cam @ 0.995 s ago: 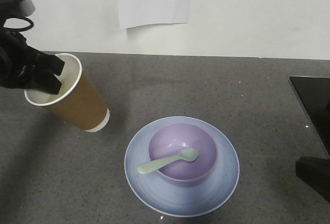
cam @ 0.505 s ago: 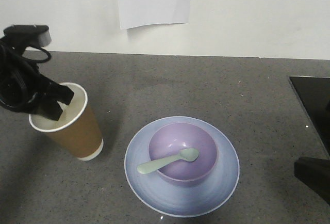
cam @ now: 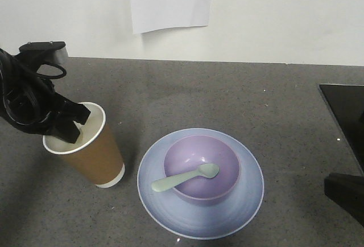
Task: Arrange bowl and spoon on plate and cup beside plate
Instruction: 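Grip the cup rim with the left gripper and slide it toward the plate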
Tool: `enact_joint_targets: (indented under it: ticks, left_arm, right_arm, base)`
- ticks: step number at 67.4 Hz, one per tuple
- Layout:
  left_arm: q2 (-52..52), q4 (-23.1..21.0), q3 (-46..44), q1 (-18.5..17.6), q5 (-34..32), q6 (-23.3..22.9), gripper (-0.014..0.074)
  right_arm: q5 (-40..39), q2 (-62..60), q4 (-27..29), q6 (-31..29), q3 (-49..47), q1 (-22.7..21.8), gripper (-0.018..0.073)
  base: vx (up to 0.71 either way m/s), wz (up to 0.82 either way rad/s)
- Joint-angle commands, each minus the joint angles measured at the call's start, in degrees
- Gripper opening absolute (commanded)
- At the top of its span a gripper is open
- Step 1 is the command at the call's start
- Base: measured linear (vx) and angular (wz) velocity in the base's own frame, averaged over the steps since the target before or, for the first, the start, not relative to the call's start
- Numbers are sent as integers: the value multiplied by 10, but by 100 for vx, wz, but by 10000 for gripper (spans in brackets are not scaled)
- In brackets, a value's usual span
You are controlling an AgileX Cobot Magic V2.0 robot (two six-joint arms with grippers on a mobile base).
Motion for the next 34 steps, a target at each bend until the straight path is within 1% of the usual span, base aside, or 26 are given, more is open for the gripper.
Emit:
enact_joint_targets:
  ticks: [1,10,34]
  left_arm:
    - [-3,-18,-14,-2,3,1,-8]
    - [10,-23,-14,-2,2,2,-8]
    - [29,-19,-14,-2,2,2,-8]
  right_arm:
    - [-38,2,9,-1,-13,0,-4]
    - [-38,2,9,-1,-13,0,-4]
    - [-38,2,9,-1,-13,0,-4]
  base:
    - [0,0]
    - [0,0]
    - [0,0]
